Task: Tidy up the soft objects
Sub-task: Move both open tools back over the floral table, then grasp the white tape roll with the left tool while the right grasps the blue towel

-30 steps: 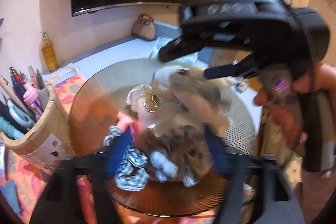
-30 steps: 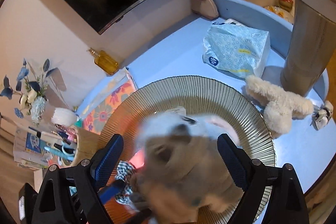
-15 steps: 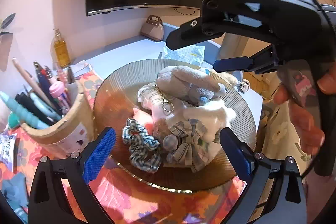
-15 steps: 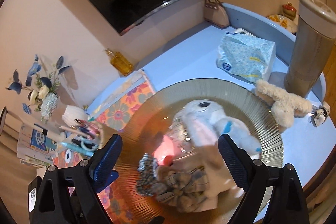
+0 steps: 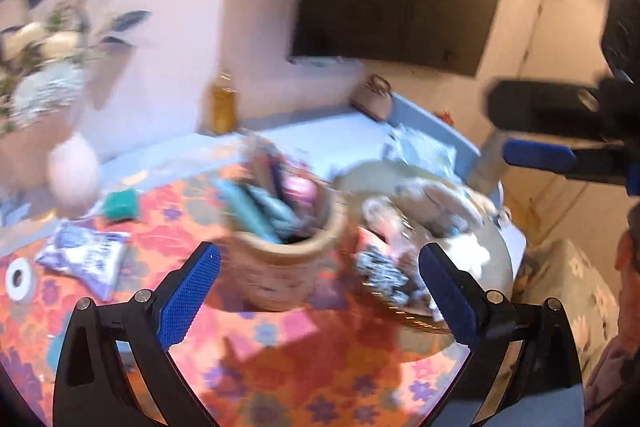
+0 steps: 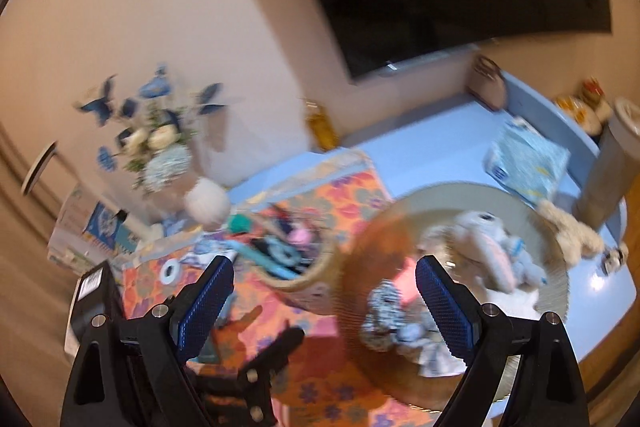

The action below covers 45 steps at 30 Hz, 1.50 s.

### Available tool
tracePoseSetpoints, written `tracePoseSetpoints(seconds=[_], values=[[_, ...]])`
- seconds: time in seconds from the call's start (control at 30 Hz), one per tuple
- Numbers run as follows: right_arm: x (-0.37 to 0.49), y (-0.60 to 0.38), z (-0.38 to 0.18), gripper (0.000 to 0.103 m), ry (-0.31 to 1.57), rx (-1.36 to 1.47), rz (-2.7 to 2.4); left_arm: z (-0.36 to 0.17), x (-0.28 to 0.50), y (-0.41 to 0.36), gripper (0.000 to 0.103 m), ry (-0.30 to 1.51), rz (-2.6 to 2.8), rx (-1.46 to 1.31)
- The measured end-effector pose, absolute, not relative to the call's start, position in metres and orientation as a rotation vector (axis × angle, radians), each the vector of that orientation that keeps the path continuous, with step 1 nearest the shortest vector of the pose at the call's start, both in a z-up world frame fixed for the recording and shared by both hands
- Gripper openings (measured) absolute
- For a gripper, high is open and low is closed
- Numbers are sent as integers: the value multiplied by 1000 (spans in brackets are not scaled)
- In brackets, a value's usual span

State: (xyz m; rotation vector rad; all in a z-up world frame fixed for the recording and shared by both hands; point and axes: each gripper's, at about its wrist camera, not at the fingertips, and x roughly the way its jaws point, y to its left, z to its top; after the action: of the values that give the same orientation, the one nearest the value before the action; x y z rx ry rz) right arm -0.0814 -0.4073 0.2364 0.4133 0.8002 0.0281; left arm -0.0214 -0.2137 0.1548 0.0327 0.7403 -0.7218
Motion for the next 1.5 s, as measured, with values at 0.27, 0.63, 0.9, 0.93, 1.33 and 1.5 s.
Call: tracePoseSetpoints(seconds=[0.27, 0.63, 0.9, 0.93, 1.33, 1.5], values=[[-65, -328, 262, 92, 755, 305, 182, 166, 23, -111, 100, 725, -517, 24], [-22, -238, 209, 97, 848, 257, 340, 137, 92, 24, 100, 761, -242, 8], [11, -195, 115, 97, 980, 352, 344, 72, 123, 67, 100, 864, -189, -55], [14, -190, 105, 97, 991, 353, 337, 66, 126, 70, 100, 873, -188, -57], [47, -167, 31, 98, 1051, 305, 196, 9, 148, 66, 100, 952, -162, 29], [45, -159, 26, 103, 946, 207, 180, 0, 153, 64, 102, 954, -124, 56]])
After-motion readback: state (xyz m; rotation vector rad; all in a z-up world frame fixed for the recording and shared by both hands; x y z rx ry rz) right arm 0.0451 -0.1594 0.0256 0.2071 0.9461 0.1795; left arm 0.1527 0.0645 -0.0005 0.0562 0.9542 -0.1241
